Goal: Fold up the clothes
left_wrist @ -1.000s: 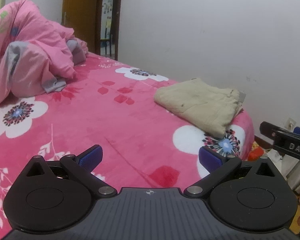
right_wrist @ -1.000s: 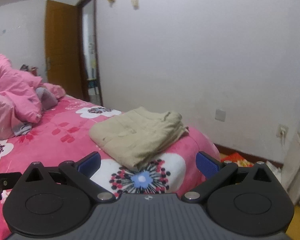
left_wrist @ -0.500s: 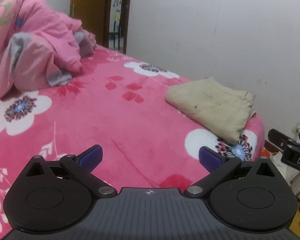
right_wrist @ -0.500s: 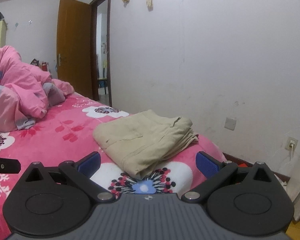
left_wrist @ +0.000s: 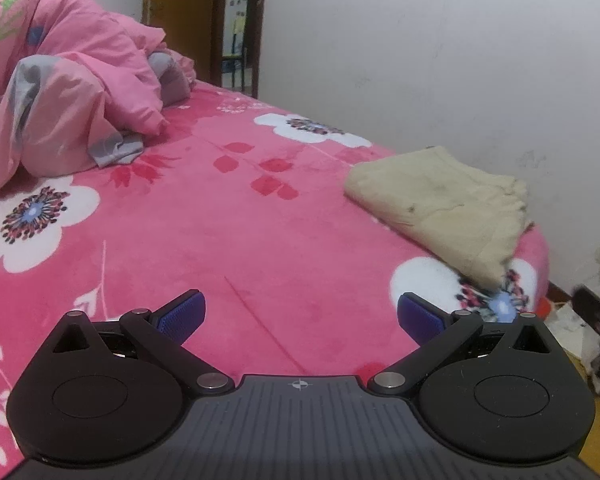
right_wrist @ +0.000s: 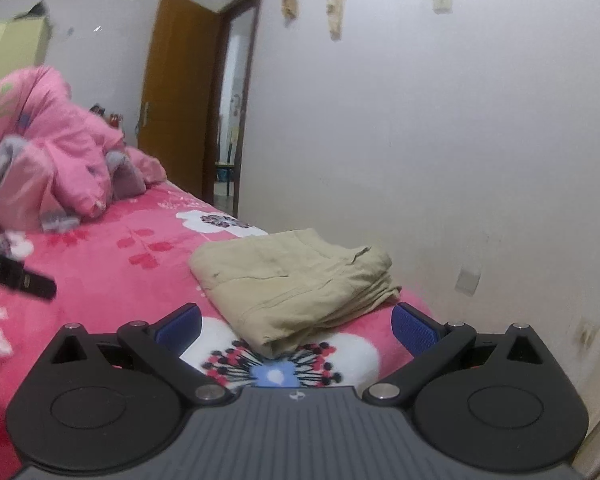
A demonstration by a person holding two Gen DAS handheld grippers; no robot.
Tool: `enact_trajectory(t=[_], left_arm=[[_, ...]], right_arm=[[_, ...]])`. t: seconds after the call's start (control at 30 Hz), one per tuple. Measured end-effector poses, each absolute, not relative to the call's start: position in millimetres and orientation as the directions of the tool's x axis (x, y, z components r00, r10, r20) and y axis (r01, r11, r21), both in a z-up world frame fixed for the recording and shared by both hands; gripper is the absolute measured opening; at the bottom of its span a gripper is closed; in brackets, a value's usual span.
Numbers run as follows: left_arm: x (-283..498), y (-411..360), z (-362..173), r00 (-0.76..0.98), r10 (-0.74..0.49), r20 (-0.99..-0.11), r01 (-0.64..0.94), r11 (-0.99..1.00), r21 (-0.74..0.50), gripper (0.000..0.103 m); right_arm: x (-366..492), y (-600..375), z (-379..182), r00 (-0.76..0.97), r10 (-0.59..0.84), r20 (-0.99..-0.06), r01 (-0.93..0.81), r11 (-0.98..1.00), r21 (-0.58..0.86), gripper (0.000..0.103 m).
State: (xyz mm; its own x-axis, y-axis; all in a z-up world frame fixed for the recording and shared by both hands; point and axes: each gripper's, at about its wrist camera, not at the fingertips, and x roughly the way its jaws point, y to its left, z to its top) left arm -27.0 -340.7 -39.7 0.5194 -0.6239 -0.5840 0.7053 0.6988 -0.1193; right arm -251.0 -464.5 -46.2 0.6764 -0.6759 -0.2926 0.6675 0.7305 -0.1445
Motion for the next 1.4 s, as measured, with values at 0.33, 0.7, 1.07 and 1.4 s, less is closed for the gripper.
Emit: enact_trajectory(t=[0.33,0.7,1.07,1.4], left_arm=[[-2.7,-406.5,-32.4,0.534,-0.649,-0.541,0.737,0.672,-0.078,0.103],[-19.2,-531.5,-54.6,0.546,-0.707,-0.449,0.822,0.556,0.125,0.095],[-9.2,-549.3,-110.3,0.447,-0.696,-0.562,0.837,0.547,-0.013,0.094],[2.6,-544.4,-97.8,0.428,-0.748,-0.508,0.834,0.544,-0.098,0.095]], right_arm=[[-217.0,-528.7,-28.9,0.746,-0.636,-0.197,0.626,0.771,-0.118,0.102],[-155.6,-673.1,-53.0,0.789,-0.504,-0.351,0.57,0.814,0.113,0.051],[-147.8,-705.0,-62.0,0.745,-0.523,-0.415,0.599,0.797,0.072,0.01],[-155.5,-739.5,-107.0,0.754,-0.497,-0.429,0.616,0.762,0.199,0.002]])
